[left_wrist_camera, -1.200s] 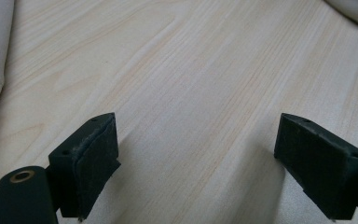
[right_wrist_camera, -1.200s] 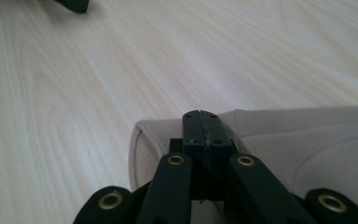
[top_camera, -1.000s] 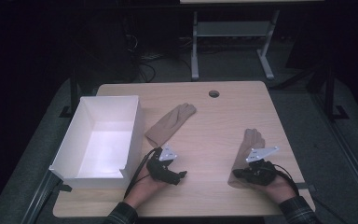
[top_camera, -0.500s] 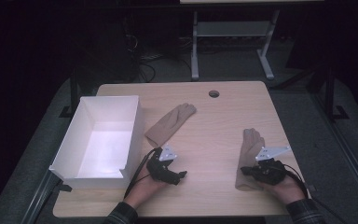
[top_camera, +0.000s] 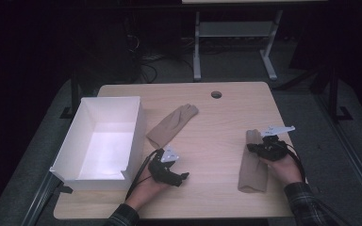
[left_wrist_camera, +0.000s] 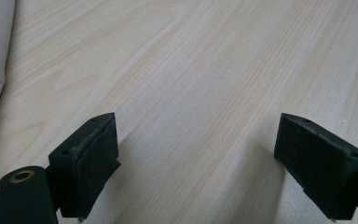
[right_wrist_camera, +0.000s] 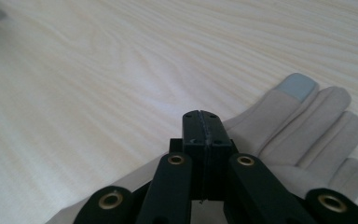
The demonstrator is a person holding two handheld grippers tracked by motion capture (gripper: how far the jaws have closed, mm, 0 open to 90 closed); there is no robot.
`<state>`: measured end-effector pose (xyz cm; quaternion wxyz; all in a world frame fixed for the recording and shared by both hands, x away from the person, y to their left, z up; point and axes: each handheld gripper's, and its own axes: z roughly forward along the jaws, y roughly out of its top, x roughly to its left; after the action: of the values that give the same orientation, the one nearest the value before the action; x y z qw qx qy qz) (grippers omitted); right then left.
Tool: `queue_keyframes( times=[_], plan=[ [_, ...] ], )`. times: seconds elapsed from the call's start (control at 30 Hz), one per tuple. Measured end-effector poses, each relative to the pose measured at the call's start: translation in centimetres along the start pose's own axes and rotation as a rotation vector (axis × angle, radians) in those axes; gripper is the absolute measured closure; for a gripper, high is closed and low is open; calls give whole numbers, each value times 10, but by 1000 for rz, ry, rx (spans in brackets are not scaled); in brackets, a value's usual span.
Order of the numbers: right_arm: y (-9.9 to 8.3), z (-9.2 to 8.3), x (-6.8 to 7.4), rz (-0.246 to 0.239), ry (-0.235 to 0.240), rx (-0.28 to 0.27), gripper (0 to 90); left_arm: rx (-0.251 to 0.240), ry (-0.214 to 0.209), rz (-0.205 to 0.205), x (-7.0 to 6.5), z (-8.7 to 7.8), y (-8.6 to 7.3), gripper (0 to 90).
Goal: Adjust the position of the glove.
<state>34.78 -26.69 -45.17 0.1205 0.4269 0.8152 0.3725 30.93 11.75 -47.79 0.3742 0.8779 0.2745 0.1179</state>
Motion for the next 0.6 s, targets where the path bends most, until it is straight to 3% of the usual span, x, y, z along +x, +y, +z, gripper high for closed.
queue_keyframes(
  times=[0.23, 0.33, 0.6],
  plan=[
    [0, 10, -11, 5, -41, 25, 898, 0, 0, -1, 0, 0, 0, 129],
    [-1, 12, -13, 23, -41, 28, 899, 0, 0, 0, 0, 0, 0, 129],
    [-2, 19, -8, -2, -24, 53, 900, 0, 0, 0, 0, 0, 0, 129]
  ],
)
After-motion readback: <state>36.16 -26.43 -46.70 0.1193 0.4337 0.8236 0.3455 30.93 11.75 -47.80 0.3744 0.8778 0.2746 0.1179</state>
